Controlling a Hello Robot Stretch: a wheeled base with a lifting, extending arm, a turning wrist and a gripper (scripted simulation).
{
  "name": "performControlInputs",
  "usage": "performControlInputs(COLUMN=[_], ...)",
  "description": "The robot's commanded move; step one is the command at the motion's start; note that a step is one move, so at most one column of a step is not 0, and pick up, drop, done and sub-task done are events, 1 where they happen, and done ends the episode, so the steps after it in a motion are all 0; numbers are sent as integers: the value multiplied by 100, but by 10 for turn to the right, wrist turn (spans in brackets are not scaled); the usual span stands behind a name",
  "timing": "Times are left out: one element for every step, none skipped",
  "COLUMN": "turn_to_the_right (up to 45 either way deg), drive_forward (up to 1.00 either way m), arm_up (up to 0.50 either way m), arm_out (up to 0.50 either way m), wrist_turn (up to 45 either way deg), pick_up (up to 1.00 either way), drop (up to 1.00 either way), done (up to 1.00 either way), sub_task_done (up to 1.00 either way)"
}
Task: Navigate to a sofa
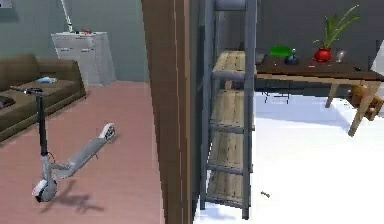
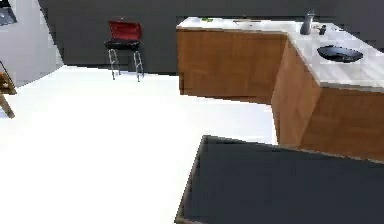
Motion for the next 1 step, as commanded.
performControlInputs(turn_to_the_right=[-450], drive_forward=[0], arm_up=[0], arm_out=[0], wrist_turn=[0], pick_up=[0], drop=[0], done=[0], sub_task_done=[0])
